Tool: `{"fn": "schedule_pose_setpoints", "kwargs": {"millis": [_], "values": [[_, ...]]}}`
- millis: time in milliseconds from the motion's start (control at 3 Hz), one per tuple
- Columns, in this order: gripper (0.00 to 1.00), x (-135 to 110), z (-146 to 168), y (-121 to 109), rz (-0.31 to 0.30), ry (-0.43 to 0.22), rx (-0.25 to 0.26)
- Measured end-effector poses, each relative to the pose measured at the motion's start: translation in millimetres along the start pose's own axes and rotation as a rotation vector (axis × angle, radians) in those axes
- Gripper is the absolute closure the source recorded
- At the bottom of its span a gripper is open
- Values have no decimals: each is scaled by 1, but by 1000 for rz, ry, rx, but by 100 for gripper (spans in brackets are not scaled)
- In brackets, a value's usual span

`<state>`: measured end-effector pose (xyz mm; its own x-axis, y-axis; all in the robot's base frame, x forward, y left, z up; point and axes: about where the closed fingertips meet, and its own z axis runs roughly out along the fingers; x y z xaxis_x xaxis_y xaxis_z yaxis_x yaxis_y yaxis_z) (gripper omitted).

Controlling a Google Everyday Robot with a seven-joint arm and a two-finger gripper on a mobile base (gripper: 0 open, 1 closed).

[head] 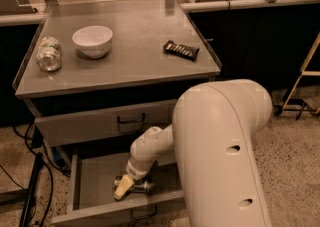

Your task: Pick redbull can from middle drawer and place on counter

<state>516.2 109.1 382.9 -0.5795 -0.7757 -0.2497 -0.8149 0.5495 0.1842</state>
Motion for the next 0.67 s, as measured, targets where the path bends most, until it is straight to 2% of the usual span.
{"fn": "schedule_pose_setpoints", "kwargs": {"millis": [667], "values": [[0, 7, 17, -4, 22, 13, 7]]}}
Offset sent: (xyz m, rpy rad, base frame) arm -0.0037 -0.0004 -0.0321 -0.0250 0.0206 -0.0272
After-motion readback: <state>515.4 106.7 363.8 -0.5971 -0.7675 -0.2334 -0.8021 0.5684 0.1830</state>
